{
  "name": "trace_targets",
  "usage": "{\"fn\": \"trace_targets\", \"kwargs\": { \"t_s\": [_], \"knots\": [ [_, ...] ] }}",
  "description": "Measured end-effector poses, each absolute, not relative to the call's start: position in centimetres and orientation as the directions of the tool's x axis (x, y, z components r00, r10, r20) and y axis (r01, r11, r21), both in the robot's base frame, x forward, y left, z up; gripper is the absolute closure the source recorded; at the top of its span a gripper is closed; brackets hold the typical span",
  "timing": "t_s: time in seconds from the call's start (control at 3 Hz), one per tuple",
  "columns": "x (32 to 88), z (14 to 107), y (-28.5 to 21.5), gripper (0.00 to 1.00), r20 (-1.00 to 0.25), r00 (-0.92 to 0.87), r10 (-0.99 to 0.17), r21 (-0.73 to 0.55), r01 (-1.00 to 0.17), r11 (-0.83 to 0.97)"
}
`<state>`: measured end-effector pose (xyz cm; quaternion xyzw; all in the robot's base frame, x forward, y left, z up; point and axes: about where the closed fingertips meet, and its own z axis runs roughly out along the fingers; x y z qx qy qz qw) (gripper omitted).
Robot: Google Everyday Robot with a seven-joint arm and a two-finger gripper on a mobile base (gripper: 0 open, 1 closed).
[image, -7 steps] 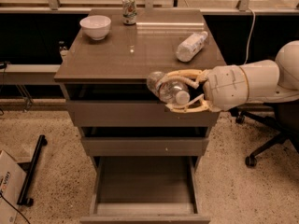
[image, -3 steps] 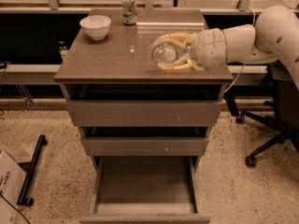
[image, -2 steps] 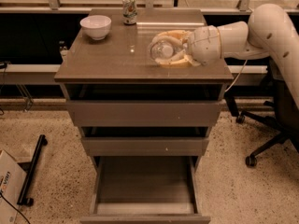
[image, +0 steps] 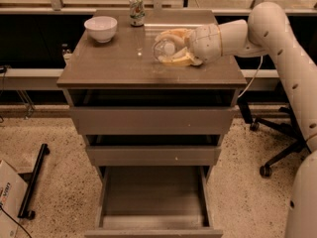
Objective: Pick water bottle from bottom drawer and place on counter
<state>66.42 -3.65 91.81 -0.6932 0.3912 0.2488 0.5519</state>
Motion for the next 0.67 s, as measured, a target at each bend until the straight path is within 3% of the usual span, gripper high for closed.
{"fn": "trace_targets", "kwargs": {
  "t_s": [0.67],
  "knots": [
    [69.8,91.4,-2.6,1.00,-0.790,0.555,-0.260,-0.558,-0.827,-0.068]
  ]
}}
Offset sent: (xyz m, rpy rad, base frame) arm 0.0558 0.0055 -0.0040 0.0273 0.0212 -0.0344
